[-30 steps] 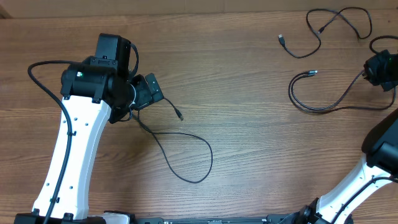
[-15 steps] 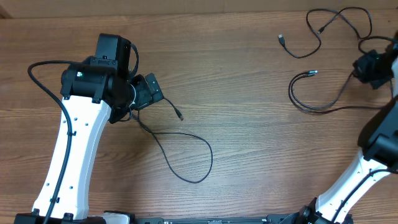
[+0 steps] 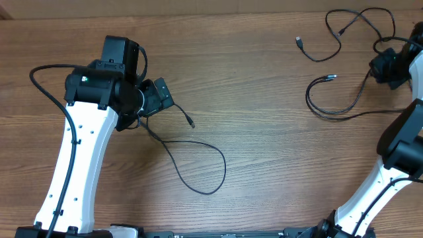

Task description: Untangle cables

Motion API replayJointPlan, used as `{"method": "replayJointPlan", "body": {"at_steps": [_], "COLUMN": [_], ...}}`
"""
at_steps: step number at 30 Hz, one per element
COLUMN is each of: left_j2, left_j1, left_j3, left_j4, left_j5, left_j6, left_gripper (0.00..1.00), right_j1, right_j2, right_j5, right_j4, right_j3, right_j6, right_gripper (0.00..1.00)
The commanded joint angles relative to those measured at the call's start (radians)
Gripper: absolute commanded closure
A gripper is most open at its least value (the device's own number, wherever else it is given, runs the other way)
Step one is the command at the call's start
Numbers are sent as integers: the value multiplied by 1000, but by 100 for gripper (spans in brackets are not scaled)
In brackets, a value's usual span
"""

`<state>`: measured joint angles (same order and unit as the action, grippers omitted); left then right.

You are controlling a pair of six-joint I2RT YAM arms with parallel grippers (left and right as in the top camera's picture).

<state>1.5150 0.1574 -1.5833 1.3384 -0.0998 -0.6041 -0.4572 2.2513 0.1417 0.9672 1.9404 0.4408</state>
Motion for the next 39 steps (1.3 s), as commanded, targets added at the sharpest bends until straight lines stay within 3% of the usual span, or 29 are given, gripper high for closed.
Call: {"method": "replayJointPlan", "body": {"at_steps": [1, 17, 22, 27, 28, 32, 33, 39], "left_j2": [3, 3, 3, 3, 3, 3, 3, 3], "left_j1": [7, 7, 7, 7, 7, 7, 7, 7], "left_j3": [-7, -7, -7, -7, -7, -7, -7, -7], "left_j4": [-1, -1, -1, -1, -1, -1, -1, -1], "left_j5": [6, 6, 6, 6, 6, 6, 6, 6], "left_j6": [-13, -13, -13, -13, -13, -13, -13, -13], "left_gripper": [0, 0, 0, 0, 0, 0, 1, 0], "right_j1": [29, 136, 137, 137, 137, 137, 137, 129], "right_j2": [1, 1, 1, 1, 1, 1, 1, -13], "right_j5": [2, -81, -81, -81, -80, -81, -81, -81], "right_j4": [-29, -47, -46, -35, -34, -28, -28, -14], "right_j3": [-3, -4, -4, -4, -4, -4, -4, 12], "right_j6": [-4, -4, -4, -4, -4, -4, -4, -4], "right_gripper": [96, 96, 86, 83, 73, 6, 0, 0]}}
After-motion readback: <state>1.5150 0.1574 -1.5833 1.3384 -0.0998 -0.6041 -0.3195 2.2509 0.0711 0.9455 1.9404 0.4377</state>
